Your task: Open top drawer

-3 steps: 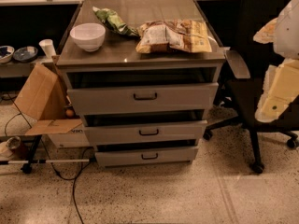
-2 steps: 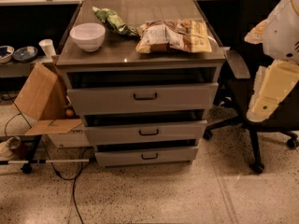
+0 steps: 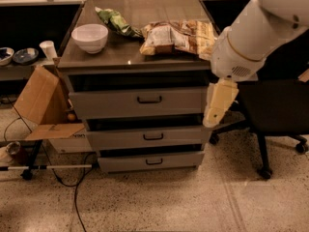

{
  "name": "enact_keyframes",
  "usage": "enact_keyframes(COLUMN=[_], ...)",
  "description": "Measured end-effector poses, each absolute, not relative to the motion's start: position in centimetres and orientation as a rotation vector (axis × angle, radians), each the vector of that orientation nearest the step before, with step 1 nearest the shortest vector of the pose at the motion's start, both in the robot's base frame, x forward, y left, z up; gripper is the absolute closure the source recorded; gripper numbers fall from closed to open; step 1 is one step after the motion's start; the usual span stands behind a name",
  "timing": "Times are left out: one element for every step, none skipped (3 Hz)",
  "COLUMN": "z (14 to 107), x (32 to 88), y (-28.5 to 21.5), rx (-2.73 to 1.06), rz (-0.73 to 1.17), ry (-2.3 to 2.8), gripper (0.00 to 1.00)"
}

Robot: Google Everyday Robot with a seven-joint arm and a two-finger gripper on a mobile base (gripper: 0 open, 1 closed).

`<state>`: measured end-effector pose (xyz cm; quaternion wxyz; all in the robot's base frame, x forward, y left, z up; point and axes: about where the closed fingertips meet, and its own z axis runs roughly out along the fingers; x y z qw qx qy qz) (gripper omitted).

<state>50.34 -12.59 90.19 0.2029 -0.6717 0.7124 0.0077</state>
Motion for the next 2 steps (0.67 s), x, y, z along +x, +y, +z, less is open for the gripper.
enact_keyframes(z=[85.9, 81.3], x=[53.6, 55.5], y=[-7.5, -3.4], rx=[-1.947, -2.017], rz=[0.103, 0.178], ry=[1.891, 1.844], gripper=[0.0, 0.0])
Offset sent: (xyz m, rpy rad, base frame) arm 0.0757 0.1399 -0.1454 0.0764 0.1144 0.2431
